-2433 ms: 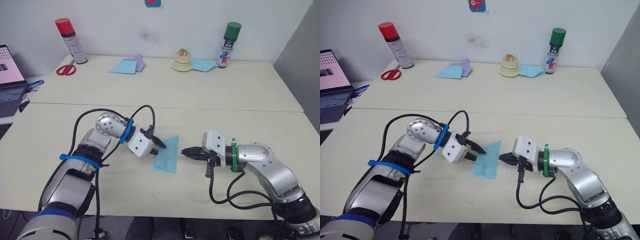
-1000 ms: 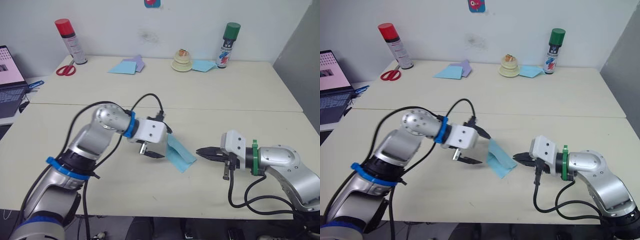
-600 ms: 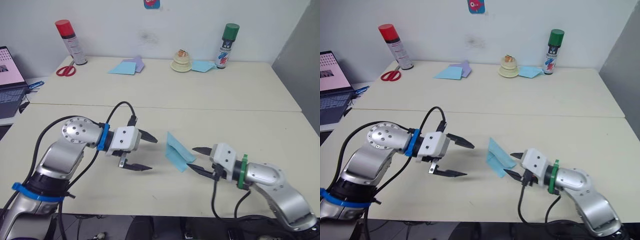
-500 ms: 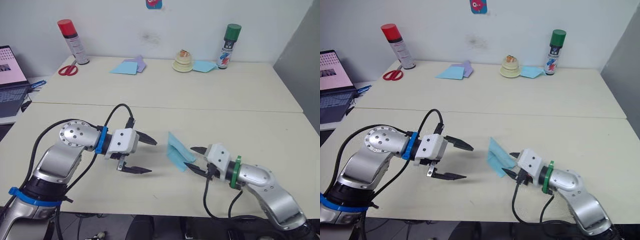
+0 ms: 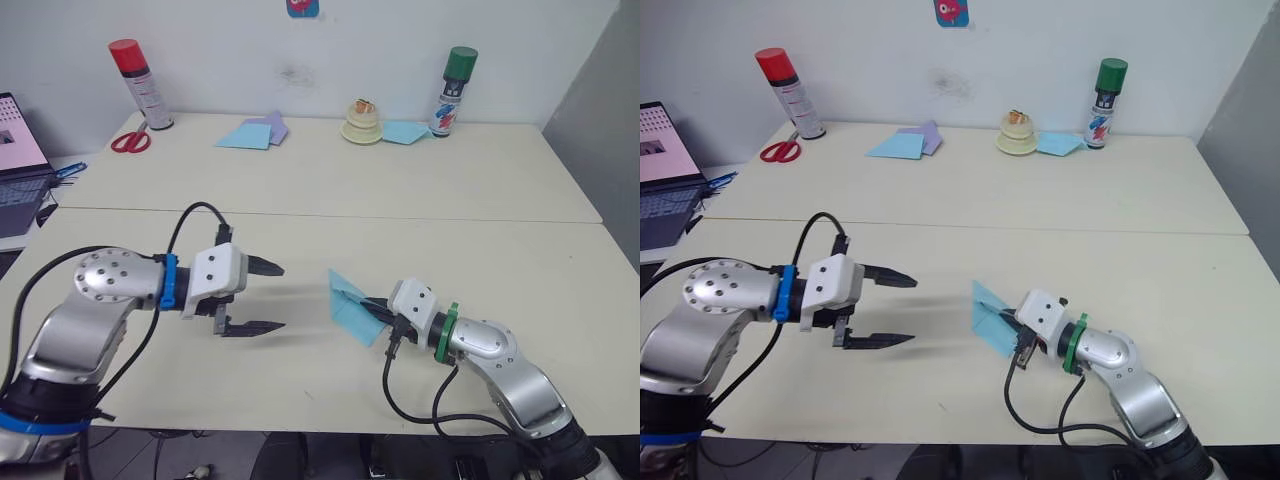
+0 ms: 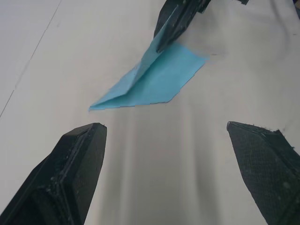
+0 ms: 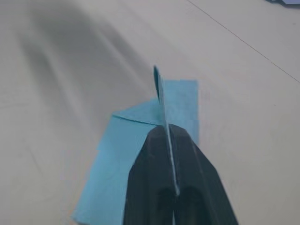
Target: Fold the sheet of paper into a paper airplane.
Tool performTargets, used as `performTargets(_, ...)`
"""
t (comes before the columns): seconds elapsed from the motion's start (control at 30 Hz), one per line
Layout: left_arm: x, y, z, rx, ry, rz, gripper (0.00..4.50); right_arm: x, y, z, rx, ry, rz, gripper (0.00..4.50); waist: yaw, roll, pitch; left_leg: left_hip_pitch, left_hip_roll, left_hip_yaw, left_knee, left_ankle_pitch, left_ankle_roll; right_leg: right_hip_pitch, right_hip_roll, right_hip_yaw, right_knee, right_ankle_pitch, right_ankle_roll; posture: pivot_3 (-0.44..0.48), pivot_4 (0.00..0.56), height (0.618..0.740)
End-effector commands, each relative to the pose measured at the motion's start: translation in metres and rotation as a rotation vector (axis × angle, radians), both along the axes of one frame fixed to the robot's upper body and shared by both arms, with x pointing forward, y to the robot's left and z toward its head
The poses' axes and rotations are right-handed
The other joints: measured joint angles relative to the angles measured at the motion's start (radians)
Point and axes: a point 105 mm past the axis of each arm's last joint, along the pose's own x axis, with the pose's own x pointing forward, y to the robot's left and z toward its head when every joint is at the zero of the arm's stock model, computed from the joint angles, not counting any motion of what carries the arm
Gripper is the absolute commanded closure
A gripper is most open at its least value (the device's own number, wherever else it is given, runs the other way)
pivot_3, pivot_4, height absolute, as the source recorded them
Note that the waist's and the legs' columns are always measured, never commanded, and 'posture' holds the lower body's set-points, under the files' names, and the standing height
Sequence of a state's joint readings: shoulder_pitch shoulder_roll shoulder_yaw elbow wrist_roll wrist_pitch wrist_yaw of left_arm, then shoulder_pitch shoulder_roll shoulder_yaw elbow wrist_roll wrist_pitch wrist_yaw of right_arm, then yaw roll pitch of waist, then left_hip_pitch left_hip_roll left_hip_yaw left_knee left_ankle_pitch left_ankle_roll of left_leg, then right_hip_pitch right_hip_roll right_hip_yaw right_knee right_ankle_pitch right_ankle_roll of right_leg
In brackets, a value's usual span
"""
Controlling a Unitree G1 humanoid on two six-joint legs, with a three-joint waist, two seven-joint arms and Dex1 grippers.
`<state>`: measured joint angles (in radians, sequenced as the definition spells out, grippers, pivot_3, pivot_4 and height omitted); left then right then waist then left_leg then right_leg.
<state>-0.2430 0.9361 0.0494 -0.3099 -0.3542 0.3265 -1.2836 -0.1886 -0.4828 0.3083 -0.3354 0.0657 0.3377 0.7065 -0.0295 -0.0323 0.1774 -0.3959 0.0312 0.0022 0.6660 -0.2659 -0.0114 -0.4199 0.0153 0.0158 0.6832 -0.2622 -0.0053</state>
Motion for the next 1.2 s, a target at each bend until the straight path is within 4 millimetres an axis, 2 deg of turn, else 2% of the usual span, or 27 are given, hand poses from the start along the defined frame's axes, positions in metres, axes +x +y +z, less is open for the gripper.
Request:
performTargets(0.03,-0.010,0.002,0.012,0.001,-0.022,-0.010,0.00,-0.001,0.001,0.022,0.000,-0.061,0.148,4.47,0.000,0.000,0.000,0.000,0.000,0.000,0.000,0.000,0.000,0.000,0.000,0.000,0.000,0.000,0.000,0.000,0.150,0.729)
performTargets(0.23,-0.014,0.004,0.013,0.003,0.002,-0.015,0.00,0.004,0.000,0.037,-0.043,-0.062,0.405,4.47,0.000,0.000,0.000,0.001,0.000,0.000,0.000,0.000,0.000,0.001,0.000,0.000,0.000,0.000,-0.001,0.000,0.150,0.729)
performTargets(0.4,-0.019,0.001,0.014,-0.004,0.023,-0.040,0.00,0.009,-0.001,0.034,-0.108,-0.050,0.513,4.47,0.000,0.000,0.000,0.001,0.000,0.000,0.000,0.000,0.000,0.000,0.000,0.000,0.000,0.001,-0.001,0.000,0.150,0.729)
performTargets(0.83,-0.017,-0.005,0.011,0.006,0.016,-0.067,0.00,0.019,-0.001,0.022,-0.217,-0.003,0.564,4.47,0.001,0.000,0.000,0.001,0.000,0.000,0.000,0.000,0.000,0.000,0.000,0.000,0.001,0.001,-0.002,0.000,0.150,0.729)
performTargets(0.97,-0.015,-0.010,0.010,0.003,0.009,-0.072,0.00,0.022,-0.001,0.023,-0.218,-0.036,0.562,3.57,0.001,0.000,0.000,0.001,0.000,0.000,0.000,0.000,0.000,0.000,0.000,0.000,0.001,0.001,-0.003,0.000,0.150,0.729)
performTargets(1.07,-0.014,-0.012,0.010,0.002,0.006,-0.073,0.00,0.016,0.000,0.037,-0.215,-0.093,0.592,2.57,0.001,0.000,0.000,0.001,0.000,0.000,0.000,0.000,0.000,0.000,0.000,0.000,0.001,0.002,-0.003,0.000,0.150,0.729)
performTargets(1.2,-0.013,-0.012,0.009,0.005,0.001,-0.070,0.00,-0.003,0.006,0.085,-0.106,-0.104,0.614,2.57,0.002,0.002,0.001,0.001,0.000,0.000,0.000,0.000,0.000,0.000,0.000,0.000,0.001,0.002,-0.003,0.000,0.150,0.729)
